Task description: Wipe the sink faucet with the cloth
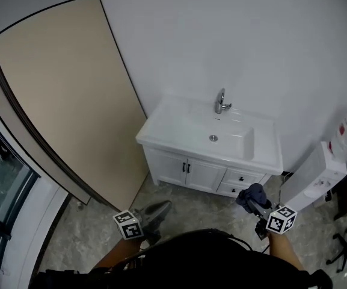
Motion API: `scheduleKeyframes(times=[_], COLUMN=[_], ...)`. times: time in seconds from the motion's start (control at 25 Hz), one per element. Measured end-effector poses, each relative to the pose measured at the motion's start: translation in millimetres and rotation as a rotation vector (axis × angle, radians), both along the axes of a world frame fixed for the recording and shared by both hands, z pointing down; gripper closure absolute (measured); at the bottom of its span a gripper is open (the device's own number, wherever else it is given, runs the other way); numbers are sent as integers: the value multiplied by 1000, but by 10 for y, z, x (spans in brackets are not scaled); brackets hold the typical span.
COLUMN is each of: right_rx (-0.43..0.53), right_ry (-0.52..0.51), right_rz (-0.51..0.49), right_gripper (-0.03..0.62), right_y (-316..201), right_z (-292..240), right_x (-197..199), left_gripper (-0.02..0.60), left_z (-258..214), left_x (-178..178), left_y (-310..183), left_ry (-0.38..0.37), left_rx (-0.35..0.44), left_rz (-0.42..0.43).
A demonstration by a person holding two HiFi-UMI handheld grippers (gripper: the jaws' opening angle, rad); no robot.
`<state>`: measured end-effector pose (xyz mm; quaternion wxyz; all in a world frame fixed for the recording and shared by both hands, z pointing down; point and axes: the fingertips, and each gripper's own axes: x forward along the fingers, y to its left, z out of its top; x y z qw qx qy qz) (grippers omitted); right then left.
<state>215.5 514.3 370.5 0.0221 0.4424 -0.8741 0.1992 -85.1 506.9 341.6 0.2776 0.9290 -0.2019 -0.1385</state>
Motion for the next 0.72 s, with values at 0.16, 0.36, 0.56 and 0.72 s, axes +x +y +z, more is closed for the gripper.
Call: scheduleKeyframes(times=[0.16,0.36,0.56,0.72], right_rx=[17,18,5,-22], right_ry=[15,28,39,48], right_rz=[42,59,48,36], right_gripper=[507,507,507,507], right_y=[-463,-1102,-1550,-1840], right_z=[-146,-220,-169,-96], right_x=[-294,-764,-1114,-1229], left_gripper=[583,583,583,583], left_z=[-97,-241,-166,-82], left_x=[-275,-703,-1100,-1296], left_y=[-613,-1321,-1763,-2057], left_ry=[-5,-7,-14,7], left_rx=[13,41,21,10], left_rz=[58,81,65,35])
